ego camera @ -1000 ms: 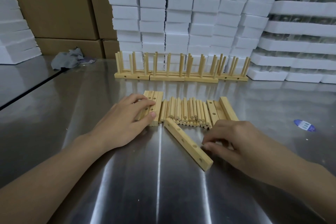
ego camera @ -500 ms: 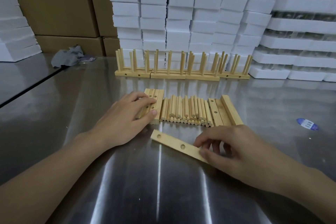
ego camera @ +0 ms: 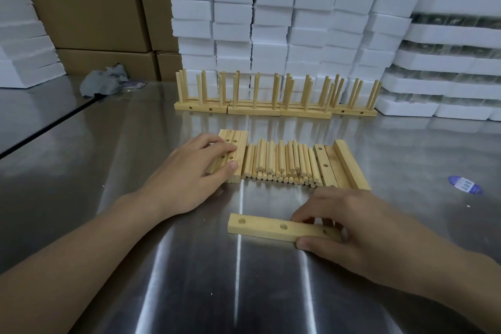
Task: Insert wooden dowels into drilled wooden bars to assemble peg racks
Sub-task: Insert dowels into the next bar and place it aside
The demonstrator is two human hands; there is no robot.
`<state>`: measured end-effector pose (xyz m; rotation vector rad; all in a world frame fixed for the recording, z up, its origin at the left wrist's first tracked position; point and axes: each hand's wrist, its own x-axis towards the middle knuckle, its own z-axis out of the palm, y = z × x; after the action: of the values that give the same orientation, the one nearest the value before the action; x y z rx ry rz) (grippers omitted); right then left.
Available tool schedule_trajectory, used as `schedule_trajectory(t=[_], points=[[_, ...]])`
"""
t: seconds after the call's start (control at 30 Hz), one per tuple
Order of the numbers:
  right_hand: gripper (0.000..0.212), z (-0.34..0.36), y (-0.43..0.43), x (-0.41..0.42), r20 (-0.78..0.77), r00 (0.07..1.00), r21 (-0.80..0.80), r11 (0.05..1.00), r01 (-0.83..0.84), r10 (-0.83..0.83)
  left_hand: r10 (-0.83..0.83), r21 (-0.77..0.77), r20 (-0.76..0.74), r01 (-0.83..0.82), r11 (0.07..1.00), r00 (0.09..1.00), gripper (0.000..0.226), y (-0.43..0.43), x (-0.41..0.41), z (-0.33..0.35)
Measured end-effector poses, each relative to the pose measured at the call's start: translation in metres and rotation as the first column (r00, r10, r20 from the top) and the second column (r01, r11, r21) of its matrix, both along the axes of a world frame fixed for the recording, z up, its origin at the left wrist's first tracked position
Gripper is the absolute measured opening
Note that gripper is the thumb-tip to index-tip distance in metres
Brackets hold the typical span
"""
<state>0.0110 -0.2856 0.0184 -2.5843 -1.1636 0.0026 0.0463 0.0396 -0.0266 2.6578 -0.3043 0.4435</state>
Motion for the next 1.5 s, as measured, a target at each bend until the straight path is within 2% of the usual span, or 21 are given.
schedule_trajectory(t=[0.13, 0.23, 0.37, 0.47, 0.87, 1.1, 1.2, 1.3, 1.33, 1.4, 1.5], points=[[0.036, -0.002, 0.0, 0.002, 0.015, 1.0, -0.016, 1.0, 0.006, -0.005, 0.003, 0.006, 0.012, -0.004, 1.0, 1.0, 0.067, -0.001, 0.0, 0.0], [0.04, 0.0, -0.001, -0.001, 0.046, 0.999, 0.031, 1.0, -0.001, -0.001, 0.003, 0.007, 0.012, -0.003, 1.0, 1.0, 0.067, -0.002, -0.001, 0.001], [0.026, 0.0, 0.001, -0.002, 0.053, 0.997, 0.057, 0.997, -0.059, 0.056, 0.004, 0.012, 0.006, -0.004, 1.0, 1.0, 0.068, -0.002, -0.003, 0.003], [0.024, -0.002, 0.002, 0.0, 0.079, 0.995, 0.064, 0.996, -0.066, 0.061, 0.007, 0.022, 0.009, -0.007, 1.0, 1.0, 0.068, -0.003, -0.003, 0.003], [0.035, -0.017, 0.001, 0.012, 0.289, 0.954, 0.039, 0.997, 0.07, -0.078, 0.003, 0.022, 0.023, -0.003, 1.0, 1.0, 0.065, -0.004, -0.005, 0.004], [0.039, -0.01, -0.008, 0.022, 0.313, 0.938, 0.028, 0.989, 0.146, -0.147, -0.023, 0.004, 0.012, 0.023, 1.0, 1.0, 0.059, -0.008, -0.011, 0.007], [0.038, -0.01, -0.012, 0.026, 0.29, 0.946, 0.039, 0.99, 0.137, -0.142, -0.028, -0.025, 0.005, 0.029, 0.999, 1.0, 0.053, -0.011, -0.014, 0.01], [0.034, -0.01, -0.025, 0.037, 0.19, 0.927, 0.262, 0.927, 0.27, -0.323, 0.047, -0.15, 0.018, -0.044, 0.988, 0.999, 0.051, -0.014, -0.014, 0.011], [0.033, -0.009, -0.031, 0.043, 0.137, 0.904, 0.334, 0.878, 0.342, -0.405, 0.081, -0.196, 0.011, -0.078, 0.978, 0.997, 0.05, -0.015, -0.014, 0.011], [0.037, -0.009, -0.04, 0.054, 0.0, 0.856, 0.38, 0.792, 0.477, -0.516, 0.121, -0.251, -0.028, -0.124, 0.96, 0.992, 0.047, -0.018, -0.012, 0.011], [0.038, -0.012, -0.046, 0.064, -0.257, 0.824, 0.348, 0.748, 0.566, -0.505, 0.138, -0.261, -0.058, -0.149, 0.954, 0.989, 0.04, -0.021, -0.011, 0.009]])
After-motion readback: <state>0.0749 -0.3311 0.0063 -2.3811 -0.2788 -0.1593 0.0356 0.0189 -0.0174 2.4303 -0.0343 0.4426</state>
